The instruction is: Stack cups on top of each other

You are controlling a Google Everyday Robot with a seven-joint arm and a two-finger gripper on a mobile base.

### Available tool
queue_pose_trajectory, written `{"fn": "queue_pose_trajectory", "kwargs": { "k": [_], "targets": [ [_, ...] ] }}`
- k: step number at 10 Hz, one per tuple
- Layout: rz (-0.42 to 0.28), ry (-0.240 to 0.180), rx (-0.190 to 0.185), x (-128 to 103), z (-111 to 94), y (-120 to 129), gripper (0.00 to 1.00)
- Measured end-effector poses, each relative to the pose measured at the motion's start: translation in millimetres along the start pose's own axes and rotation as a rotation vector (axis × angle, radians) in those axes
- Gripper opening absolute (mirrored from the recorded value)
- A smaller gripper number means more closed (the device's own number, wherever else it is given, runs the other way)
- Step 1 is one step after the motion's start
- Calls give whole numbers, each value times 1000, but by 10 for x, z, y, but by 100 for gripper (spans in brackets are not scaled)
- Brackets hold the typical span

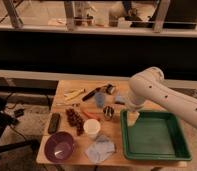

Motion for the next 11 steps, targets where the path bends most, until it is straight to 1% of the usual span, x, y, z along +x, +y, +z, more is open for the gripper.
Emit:
{"fn": "queue_pose_trajectory", "kwargs": {
  "k": [2,3,5,6,9,11],
  "targets": [
    [0,1,1,5,2,4,80],
    [-9,0,8,-14,18,3,80],
    [-55,-3,33,-144,117,-4,80],
    [-82,-8,43,-297,184,-24,80],
    [-114,-10,61,-379,275,-53,80],
    [-128,-24,64,-457,319,-132,80]
  ]
}}
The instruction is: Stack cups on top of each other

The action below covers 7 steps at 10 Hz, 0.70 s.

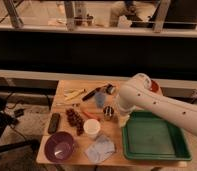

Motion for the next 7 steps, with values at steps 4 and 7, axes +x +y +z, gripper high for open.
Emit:
{"fn": "queue_pose_trajectory", "kwargs": {
  "k": [4,7],
  "targets": [
    [9,-30,-13,-119,128,-92,80],
    [2,-48,-29,-206,321,-64,80]
  ]
}}
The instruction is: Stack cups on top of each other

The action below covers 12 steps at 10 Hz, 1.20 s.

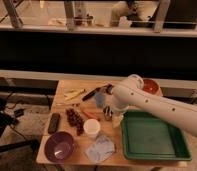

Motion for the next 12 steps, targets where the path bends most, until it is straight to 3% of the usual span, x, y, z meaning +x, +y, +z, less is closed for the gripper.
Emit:
{"fn": "queue_pose_trajectory", "kwargs": {
  "k": [12],
  "targets": [
    [-1,-3,-7,3,34,24,80]
  ]
}}
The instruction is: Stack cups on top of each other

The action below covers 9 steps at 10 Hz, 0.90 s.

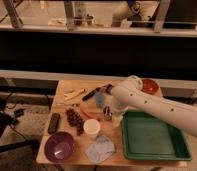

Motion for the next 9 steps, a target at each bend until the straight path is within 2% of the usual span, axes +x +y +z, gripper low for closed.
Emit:
{"fn": "queue_pose_trajectory", "kwargs": {
  "k": [4,6,9],
  "targets": [
    [42,-5,-30,75,186,58,80],
    [60,-1,-31,163,273,65,80],
    [65,-15,-34,160,475,32,80]
  ]
}}
